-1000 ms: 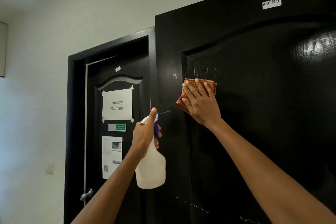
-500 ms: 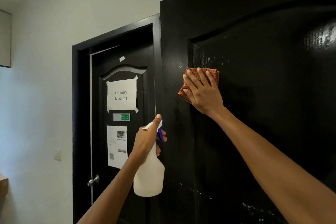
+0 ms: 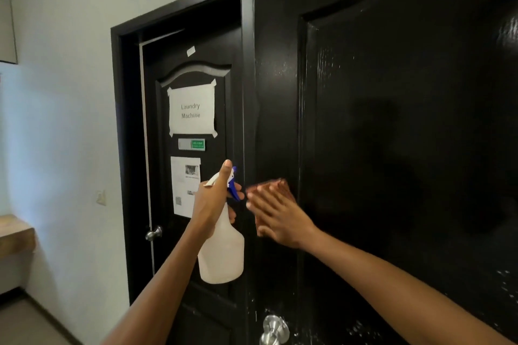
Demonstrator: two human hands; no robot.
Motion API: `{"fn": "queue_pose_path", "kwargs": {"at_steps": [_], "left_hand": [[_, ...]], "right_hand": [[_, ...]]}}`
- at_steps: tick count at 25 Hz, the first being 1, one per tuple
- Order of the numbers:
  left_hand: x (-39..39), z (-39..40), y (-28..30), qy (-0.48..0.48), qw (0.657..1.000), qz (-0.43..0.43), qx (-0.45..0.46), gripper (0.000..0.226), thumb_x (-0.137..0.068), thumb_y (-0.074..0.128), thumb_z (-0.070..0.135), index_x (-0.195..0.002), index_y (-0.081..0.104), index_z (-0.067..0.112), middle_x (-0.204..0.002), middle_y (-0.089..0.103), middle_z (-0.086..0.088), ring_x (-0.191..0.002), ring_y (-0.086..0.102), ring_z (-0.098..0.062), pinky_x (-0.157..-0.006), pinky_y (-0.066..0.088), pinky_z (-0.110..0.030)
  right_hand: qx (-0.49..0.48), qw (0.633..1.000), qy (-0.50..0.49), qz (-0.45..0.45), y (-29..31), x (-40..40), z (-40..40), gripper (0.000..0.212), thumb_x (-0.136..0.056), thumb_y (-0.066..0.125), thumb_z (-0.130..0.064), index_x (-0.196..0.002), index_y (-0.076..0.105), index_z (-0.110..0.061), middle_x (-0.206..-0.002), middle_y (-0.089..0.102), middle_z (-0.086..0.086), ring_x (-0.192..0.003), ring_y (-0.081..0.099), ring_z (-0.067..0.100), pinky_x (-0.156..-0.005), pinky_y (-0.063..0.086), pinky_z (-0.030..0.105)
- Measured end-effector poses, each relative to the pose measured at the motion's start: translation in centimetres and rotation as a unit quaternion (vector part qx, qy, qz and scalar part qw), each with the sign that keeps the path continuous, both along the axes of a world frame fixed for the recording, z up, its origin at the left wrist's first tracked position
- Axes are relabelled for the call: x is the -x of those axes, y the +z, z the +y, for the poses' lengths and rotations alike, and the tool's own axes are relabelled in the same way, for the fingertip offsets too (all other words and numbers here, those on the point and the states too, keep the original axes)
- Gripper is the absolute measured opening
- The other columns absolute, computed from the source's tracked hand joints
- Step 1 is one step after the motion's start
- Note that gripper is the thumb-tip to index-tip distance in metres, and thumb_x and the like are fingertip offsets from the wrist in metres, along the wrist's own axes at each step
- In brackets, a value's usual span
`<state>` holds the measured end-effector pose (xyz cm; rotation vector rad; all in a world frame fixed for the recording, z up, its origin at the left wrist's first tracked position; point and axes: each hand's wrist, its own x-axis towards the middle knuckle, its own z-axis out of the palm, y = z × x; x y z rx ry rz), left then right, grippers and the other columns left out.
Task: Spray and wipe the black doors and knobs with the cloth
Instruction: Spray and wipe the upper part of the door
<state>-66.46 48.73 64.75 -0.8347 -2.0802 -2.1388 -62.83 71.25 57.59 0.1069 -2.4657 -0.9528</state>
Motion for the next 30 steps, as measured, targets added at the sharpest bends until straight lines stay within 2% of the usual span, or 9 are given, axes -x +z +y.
{"fn": "queue_pose_path", "kwargs": {"at_steps": [3, 5, 7, 11, 17, 21, 24, 26, 30], "left_hand": [[-1.9, -0.1, -3.4, -0.009, 0.999, -0.024, 0.019, 0.065, -0.092, 0.044, 0.068, -0.097, 0.071, 0.008, -0.086, 0.076, -0.010, -0.050, 0.064, -0.017, -0.045, 0.050, -0.025], [-2.9, -0.1, -4.9, -0.009, 0.999, -0.030, 0.029, 0.067, -0.091, 0.045, 0.067, -0.092, 0.072, 0.006, -0.083, 0.076, -0.009, -0.050, 0.063, -0.019, -0.045, 0.050, -0.025], [-3.6, -0.1, -5.2, -0.011, 0.999, -0.030, 0.028, 0.068, -0.090, 0.045, 0.068, -0.090, 0.072, 0.005, -0.081, 0.076, -0.009, -0.051, 0.063, -0.021, -0.045, 0.050, -0.026], [-4.3, 0.2, -2.3, -0.021, 0.999, -0.020, 0.016, 0.070, -0.088, 0.046, 0.072, -0.093, 0.071, 0.007, -0.082, 0.076, -0.010, -0.052, 0.062, -0.023, -0.047, 0.051, -0.028], [-4.6, -0.3, 1.6, -0.010, 1.000, 0.024, -0.005, 0.065, -0.091, 0.046, 0.068, -0.094, 0.071, 0.007, -0.083, 0.076, -0.008, -0.053, 0.065, -0.017, -0.044, 0.050, -0.025], [-3.6, -0.7, 3.7, 0.009, 0.999, 0.036, -0.020, 0.068, -0.090, 0.046, 0.069, -0.092, 0.071, 0.006, -0.080, 0.076, -0.007, -0.056, 0.066, -0.021, -0.047, 0.050, -0.027], [-3.3, -0.5, 5.2, 0.018, 0.998, 0.061, -0.011, 0.072, -0.089, 0.043, 0.074, -0.087, 0.072, 0.009, -0.078, 0.075, -0.008, -0.053, 0.063, -0.023, -0.051, 0.052, -0.030], [-3.3, -0.2, 5.6, 0.021, 0.997, 0.076, -0.001, 0.072, -0.088, 0.042, 0.076, -0.088, 0.072, 0.011, -0.080, 0.075, -0.008, -0.053, 0.063, -0.022, -0.053, 0.053, -0.030], [-3.7, 0.0, 6.3, 0.010, 0.996, 0.093, 0.007, 0.067, -0.092, 0.043, 0.069, -0.091, 0.070, 0.008, -0.080, 0.075, -0.008, -0.051, 0.062, -0.021, -0.046, 0.049, -0.025]], "right_hand": [[-0.103, 0.982, 0.001, -0.156, -9.3, -2.6, 1.1, 0.064, -0.111, 0.017, -0.047, -0.164, -0.009, -0.022, -0.168, -0.029, 0.003, -0.150, -0.037, 0.027, -0.120, -0.028, 0.049], [-0.107, 0.977, 0.010, -0.186, -10.1, -3.5, 2.4, 0.062, -0.112, 0.019, -0.047, -0.165, -0.006, -0.025, -0.170, -0.025, -0.002, -0.150, -0.038, 0.021, -0.119, -0.031, 0.045], [-0.083, 0.987, 0.006, -0.140, -7.0, -4.1, 2.8, 0.063, -0.110, 0.019, -0.051, -0.165, -0.001, -0.027, -0.170, -0.020, -0.003, -0.151, -0.037, 0.020, -0.117, -0.034, 0.043], [-0.023, 0.999, -0.022, 0.042, 6.9, -4.0, 2.5, 0.066, -0.109, 0.018, -0.057, -0.164, -0.003, -0.028, -0.171, -0.016, 0.001, -0.157, -0.023, 0.026, -0.125, -0.017, 0.047], [0.050, 0.967, -0.107, 0.225, 28.4, -2.6, 0.7, 0.070, -0.106, 0.011, -0.060, -0.165, -0.006, -0.028, -0.173, -0.015, 0.001, -0.159, -0.016, 0.027, -0.127, -0.012, 0.049], [0.084, 0.957, -0.097, 0.259, 27.9, -0.4, -1.1, 0.069, -0.107, 0.013, -0.055, -0.166, -0.003, -0.022, -0.172, -0.014, 0.007, -0.158, -0.015, 0.033, -0.127, -0.009, 0.053], [-0.046, 0.994, -0.060, 0.073, 19.6, 0.4, -1.9, 0.070, -0.107, 0.018, -0.056, -0.166, 0.005, -0.020, -0.173, -0.007, 0.010, -0.158, -0.011, 0.034, -0.125, -0.015, 0.055], [-0.121, 0.991, -0.054, -0.024, 17.8, -0.3, -1.6, 0.068, -0.108, 0.019, -0.058, -0.166, 0.005, -0.026, -0.173, -0.005, 0.004, -0.159, -0.012, 0.030, -0.120, -0.019, 0.050], [0.010, 0.981, -0.062, 0.184, 27.3, -1.0, -0.4, 0.070, -0.107, 0.017, -0.059, -0.166, 0.000, -0.027, -0.174, -0.008, 0.002, -0.159, -0.010, 0.029, -0.125, -0.014, 0.048]]}}
